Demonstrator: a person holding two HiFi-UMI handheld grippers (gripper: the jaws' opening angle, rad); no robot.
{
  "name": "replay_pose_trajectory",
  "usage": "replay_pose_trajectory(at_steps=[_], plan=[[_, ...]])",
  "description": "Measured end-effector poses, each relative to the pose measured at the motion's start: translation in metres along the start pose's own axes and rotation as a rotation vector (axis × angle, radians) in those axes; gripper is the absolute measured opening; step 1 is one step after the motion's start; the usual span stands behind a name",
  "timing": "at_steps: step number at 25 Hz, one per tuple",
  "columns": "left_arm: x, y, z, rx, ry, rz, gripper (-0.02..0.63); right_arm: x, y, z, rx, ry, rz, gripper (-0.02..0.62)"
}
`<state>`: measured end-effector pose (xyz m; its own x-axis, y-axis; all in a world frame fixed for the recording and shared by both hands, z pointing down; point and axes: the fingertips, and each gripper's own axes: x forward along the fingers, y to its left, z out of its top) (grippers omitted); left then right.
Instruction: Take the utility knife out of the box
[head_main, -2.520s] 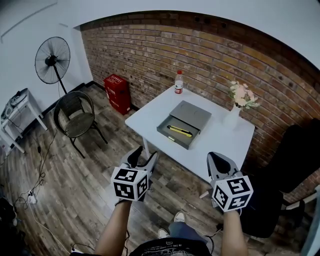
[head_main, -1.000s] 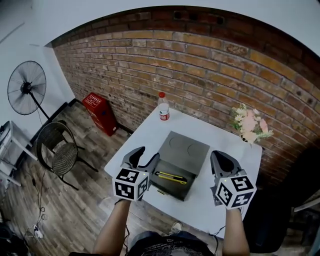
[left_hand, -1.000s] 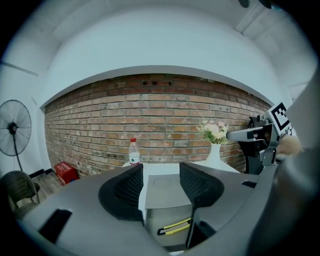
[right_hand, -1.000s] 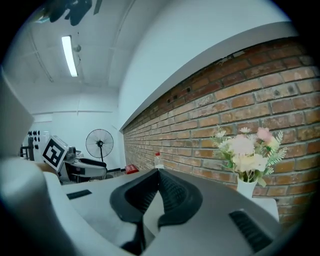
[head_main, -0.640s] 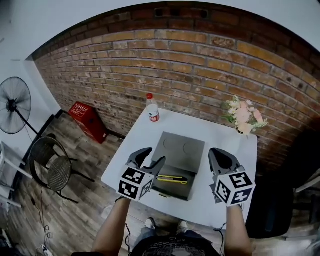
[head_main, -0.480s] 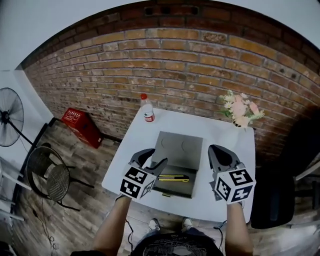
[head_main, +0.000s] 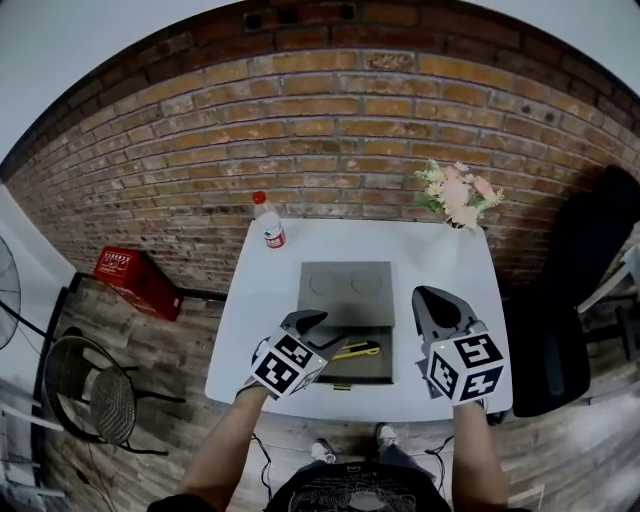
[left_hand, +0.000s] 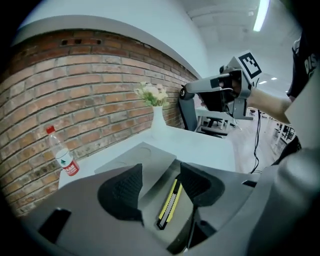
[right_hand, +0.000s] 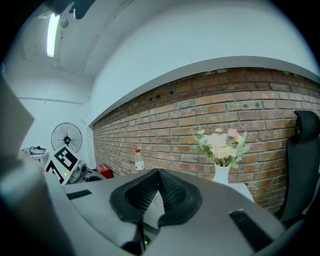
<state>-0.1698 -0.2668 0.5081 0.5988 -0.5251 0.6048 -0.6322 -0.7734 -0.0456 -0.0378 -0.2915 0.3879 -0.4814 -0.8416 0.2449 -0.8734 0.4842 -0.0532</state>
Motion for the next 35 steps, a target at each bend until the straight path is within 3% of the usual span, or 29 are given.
replay_pose_trajectory(at_steps=[6,14,21,26,29,32,35], plan=[[0.021,-0.018,-0.017,0.089,0.085,-0.163,0.253,-0.015,-0.002,-0.013,0.03,0.017,-0.087,0.018],[0.047,-0.04,-0.051,0.239,0.249,-0.323,0.253,-0.033,-0.003,-0.028,0.046,0.034,-0.157,0.018],[0.072,-0.054,-0.076,0.282,0.351,-0.392,0.253,-0.048,-0.01,-0.031,0.048,0.031,-0.2,0.018],[0.086,-0.052,-0.083,0.309,0.412,-0.395,0.252,-0.053,-0.014,-0.036,0.053,0.043,-0.213,0.018],[0.094,-0.054,-0.092,0.293,0.46,-0.419,0.252,-0.055,-0.017,-0.039,0.053,0.052,-0.216,0.018],[0.1,-0.052,-0.099,0.299,0.491,-0.409,0.247,-0.058,-0.022,-0.042,0.055,0.061,-0.217,0.018],[0.105,-0.047,-0.098,0.293,0.489,-0.385,0.202,-0.058,-0.026,-0.044,0.059,0.068,-0.216,0.018]])
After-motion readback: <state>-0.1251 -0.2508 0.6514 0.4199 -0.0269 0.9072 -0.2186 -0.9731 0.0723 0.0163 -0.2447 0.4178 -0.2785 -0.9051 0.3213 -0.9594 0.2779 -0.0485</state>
